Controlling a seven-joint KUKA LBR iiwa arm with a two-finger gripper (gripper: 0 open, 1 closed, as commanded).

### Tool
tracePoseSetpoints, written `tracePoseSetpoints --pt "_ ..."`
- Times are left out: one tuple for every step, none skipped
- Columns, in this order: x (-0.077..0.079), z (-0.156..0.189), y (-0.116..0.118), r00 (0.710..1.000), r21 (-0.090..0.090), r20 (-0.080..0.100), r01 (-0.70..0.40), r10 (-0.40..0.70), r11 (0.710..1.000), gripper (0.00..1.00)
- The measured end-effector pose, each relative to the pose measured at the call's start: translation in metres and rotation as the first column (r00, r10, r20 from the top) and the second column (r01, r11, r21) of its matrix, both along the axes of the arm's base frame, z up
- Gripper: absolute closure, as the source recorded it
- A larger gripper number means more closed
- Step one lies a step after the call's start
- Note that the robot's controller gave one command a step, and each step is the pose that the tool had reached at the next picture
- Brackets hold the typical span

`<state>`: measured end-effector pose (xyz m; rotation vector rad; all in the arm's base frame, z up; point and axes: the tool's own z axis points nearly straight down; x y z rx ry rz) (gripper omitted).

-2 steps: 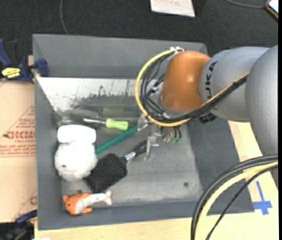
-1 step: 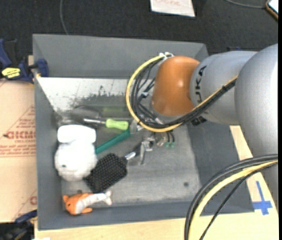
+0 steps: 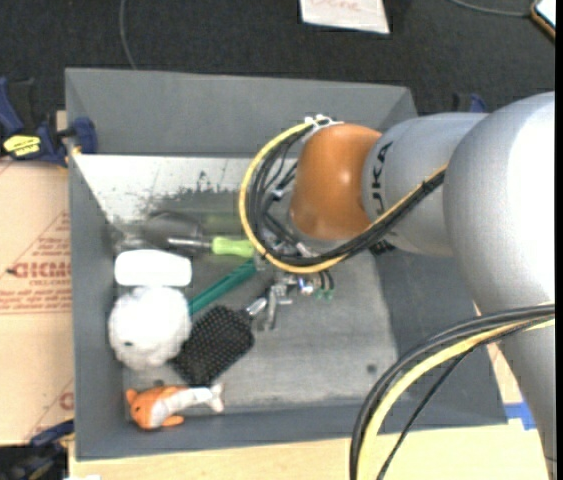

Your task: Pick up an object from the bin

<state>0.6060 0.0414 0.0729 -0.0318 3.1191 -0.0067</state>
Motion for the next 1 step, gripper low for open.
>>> tracePoseSetpoints --pt "-0.0001 -0.0020 -0.0067 1.000 -0.002 -0.010 0.003 -0.003 1.000 1.00"
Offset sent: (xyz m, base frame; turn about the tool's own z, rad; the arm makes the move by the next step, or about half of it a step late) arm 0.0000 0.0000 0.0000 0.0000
